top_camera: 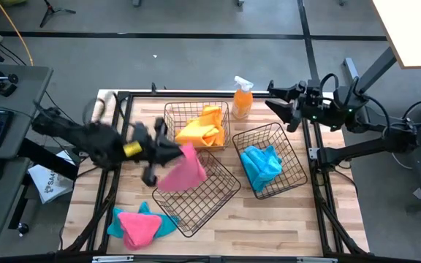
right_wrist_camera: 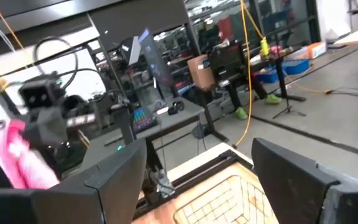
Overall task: Sort microfiber towel by color & place in baskets
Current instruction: Put the top pink microfiber cloth into the left black basket
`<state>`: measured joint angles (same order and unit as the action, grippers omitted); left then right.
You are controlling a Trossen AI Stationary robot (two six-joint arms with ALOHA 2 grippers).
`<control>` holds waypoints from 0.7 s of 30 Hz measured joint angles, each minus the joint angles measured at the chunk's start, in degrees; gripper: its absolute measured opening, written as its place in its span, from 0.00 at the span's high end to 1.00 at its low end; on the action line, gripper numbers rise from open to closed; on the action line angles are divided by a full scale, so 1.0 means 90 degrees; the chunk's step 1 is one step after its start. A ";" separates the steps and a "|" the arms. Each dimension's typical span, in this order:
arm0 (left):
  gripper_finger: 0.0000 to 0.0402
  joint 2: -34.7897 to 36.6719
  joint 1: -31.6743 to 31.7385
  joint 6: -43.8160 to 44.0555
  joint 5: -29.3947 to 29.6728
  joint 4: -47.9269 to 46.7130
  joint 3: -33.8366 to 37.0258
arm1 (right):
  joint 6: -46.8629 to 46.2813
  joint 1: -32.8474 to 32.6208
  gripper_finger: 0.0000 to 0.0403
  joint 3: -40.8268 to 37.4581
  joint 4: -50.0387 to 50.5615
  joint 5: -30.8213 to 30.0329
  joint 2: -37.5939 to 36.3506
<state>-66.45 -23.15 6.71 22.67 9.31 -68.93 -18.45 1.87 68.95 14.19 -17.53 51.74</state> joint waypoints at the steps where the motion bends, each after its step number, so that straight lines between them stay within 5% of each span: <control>1: 1.00 -0.0155 -0.0202 0.0087 0.0376 0.0046 0.0000 | -0.0061 0.0000 0.28 0.0000 0.0067 0.0051 -0.0007; 7: 1.00 -0.1176 -0.0814 0.0684 0.1910 0.0546 0.0001 | 0.0116 0.0000 0.28 0.0000 0.0303 0.0479 -0.0009; 13: 1.00 -0.1584 -0.0812 0.1418 0.2021 0.0205 0.0005 | 0.0048 0.0000 0.28 0.0000 0.0609 0.0499 -0.0009; 21: 0.99 -0.1215 -0.0861 0.3595 0.1312 -0.2525 0.0005 | 0.0052 0.0000 0.28 0.0000 0.0870 0.0499 -0.0006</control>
<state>-77.38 -30.89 39.07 34.47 -13.42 -68.88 -17.98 1.87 68.95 22.02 -13.04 51.68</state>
